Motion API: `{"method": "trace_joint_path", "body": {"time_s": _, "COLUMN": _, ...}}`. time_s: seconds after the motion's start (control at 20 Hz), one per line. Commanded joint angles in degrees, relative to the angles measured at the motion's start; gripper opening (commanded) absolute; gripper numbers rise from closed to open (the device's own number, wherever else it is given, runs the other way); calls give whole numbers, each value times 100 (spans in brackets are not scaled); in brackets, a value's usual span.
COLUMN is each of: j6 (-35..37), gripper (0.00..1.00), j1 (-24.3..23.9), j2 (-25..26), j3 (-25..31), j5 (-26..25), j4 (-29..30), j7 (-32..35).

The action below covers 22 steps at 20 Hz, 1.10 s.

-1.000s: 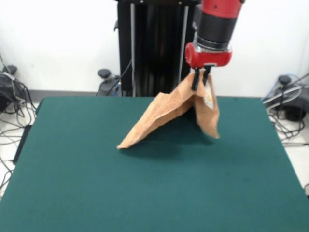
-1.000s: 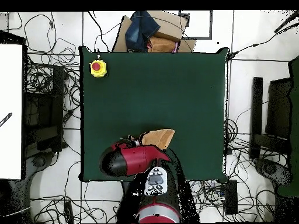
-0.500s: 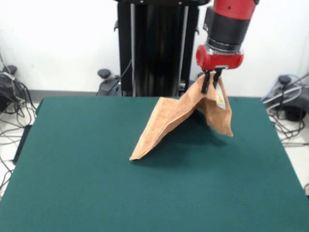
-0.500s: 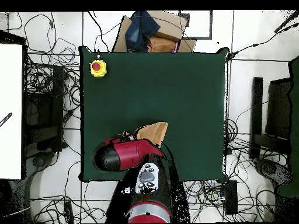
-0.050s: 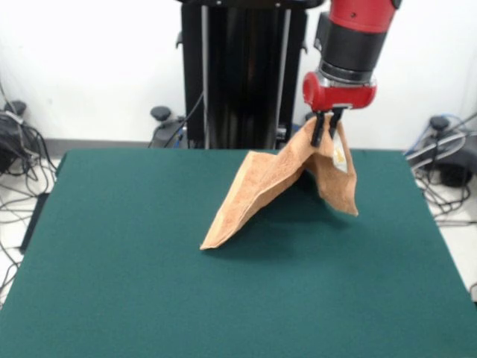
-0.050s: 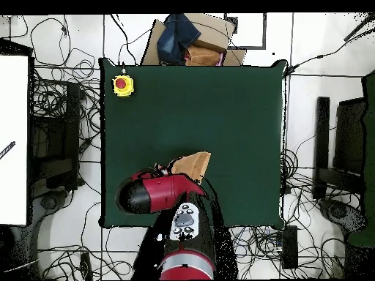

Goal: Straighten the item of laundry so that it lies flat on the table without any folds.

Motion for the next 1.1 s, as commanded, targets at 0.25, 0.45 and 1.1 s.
{"method": "trace_joint_path", "body": {"time_s": 0.25, "j6": 81, "gripper": 0, "j1": 10, "j2": 230, "j3": 105, "j5": 219, "j4": -132, "j7": 1042}}
{"method": "trace_joint_path", "body": {"time_s": 0.45, "j6": 37, "gripper": 0, "j1": 44, "j2": 244, "j3": 75, "j5": 221, "j4": -119, "j7": 1074}}
{"method": "trace_joint_path", "body": {"time_s": 1.1, "j6": 76, "gripper": 0, "j1": 66, "j2": 284, "j3": 33, "j5": 226, "j4": -138, "j7": 1081}}
